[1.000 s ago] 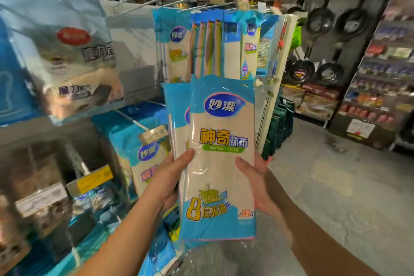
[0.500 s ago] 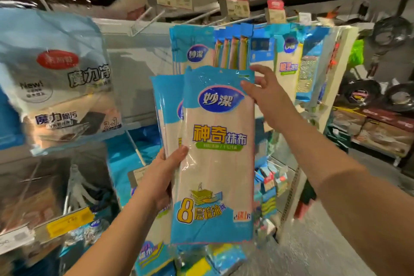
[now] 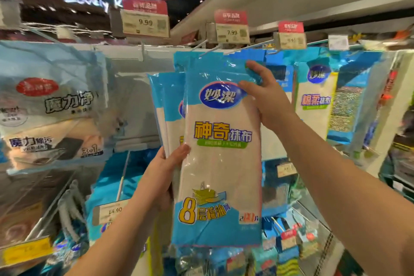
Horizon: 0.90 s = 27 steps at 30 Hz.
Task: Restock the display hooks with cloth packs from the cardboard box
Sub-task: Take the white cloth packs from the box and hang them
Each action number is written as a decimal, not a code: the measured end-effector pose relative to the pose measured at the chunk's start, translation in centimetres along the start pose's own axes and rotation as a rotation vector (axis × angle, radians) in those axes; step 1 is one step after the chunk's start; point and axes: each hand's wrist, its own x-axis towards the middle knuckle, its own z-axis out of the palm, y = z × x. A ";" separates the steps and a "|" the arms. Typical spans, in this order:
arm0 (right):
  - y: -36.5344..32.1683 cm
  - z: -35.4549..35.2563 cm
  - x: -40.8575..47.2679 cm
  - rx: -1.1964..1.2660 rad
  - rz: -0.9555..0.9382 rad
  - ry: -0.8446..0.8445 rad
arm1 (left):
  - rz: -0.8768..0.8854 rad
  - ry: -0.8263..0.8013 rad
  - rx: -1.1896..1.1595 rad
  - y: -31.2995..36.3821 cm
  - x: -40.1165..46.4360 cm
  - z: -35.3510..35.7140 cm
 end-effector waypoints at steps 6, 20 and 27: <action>-1.3 -0.3 3.6 -0.053 -0.015 -0.046 | 0.052 0.066 -0.028 1.5 1.9 3.0; -1.8 0.0 7.6 0.050 0.106 -0.057 | 0.060 0.058 -0.039 3.7 3.9 4.5; -1.0 0.3 8.4 -0.145 0.144 -0.088 | -0.020 0.103 -0.088 3.0 5.1 3.7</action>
